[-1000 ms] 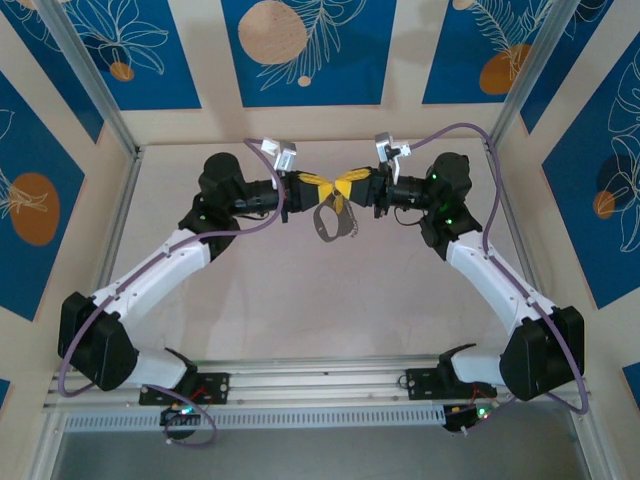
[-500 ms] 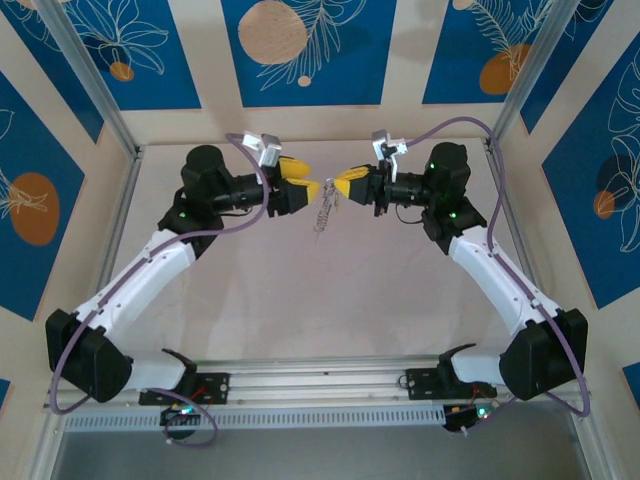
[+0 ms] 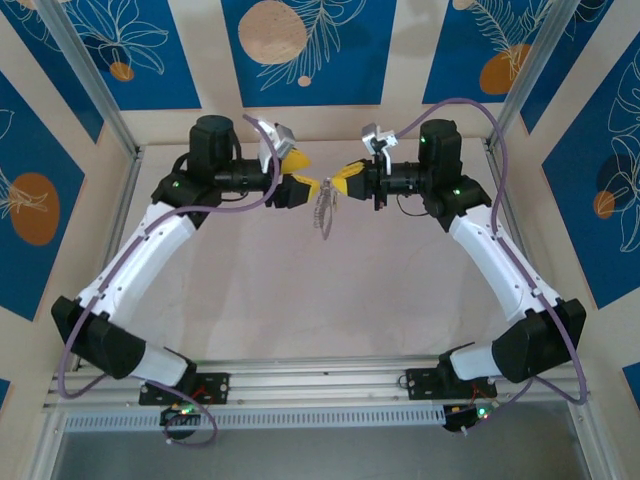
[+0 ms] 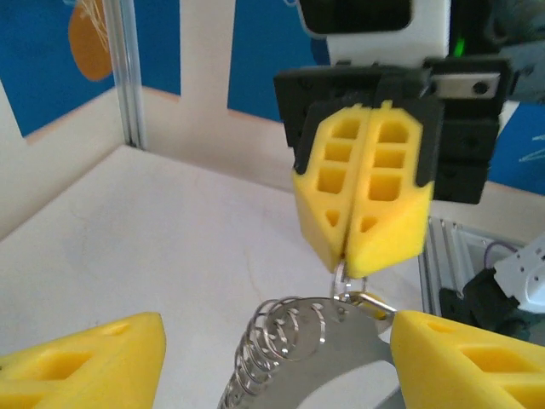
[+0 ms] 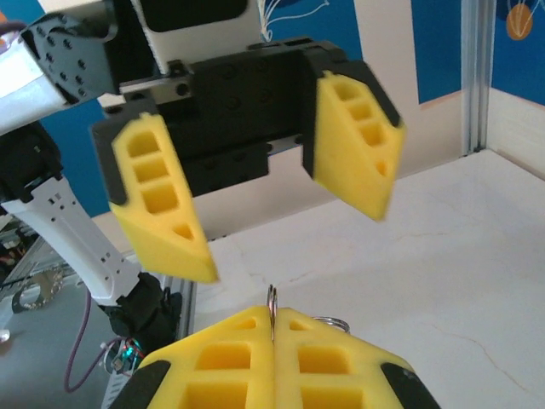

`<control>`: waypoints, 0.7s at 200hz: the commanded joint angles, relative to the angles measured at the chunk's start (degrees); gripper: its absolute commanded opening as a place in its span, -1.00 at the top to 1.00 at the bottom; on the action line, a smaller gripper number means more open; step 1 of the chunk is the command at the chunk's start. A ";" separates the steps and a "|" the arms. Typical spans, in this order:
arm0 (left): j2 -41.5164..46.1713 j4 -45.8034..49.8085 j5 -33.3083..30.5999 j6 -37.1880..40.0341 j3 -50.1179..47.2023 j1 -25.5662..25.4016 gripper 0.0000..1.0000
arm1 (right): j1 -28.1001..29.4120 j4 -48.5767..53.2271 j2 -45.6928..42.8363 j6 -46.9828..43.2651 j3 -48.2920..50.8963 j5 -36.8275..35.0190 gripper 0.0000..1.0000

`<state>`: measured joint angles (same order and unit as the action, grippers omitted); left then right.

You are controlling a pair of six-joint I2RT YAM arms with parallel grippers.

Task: Put the keys on the keyring

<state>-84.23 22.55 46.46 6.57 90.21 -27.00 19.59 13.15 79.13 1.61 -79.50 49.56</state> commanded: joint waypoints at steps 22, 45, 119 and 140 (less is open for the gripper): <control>-2.77 9.86 4.29 6.97 5.07 0.46 -0.38 | 0.93 8.34 1.07 -5.92 -2.34 2.09 1.00; -3.13 10.15 5.26 7.10 5.64 0.46 -0.37 | 1.07 8.36 1.07 -6.08 -2.25 1.95 1.00; -4.69 10.42 6.72 7.18 5.91 -0.28 -0.33 | 1.66 7.62 1.18 -5.75 -2.25 1.67 1.00; -5.24 10.41 6.89 7.24 6.24 -0.64 -0.31 | 2.03 7.60 1.16 -5.76 -2.41 1.60 1.00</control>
<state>-88.64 32.25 51.05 12.43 94.30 -27.14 20.95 20.29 80.16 -3.11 -80.25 49.78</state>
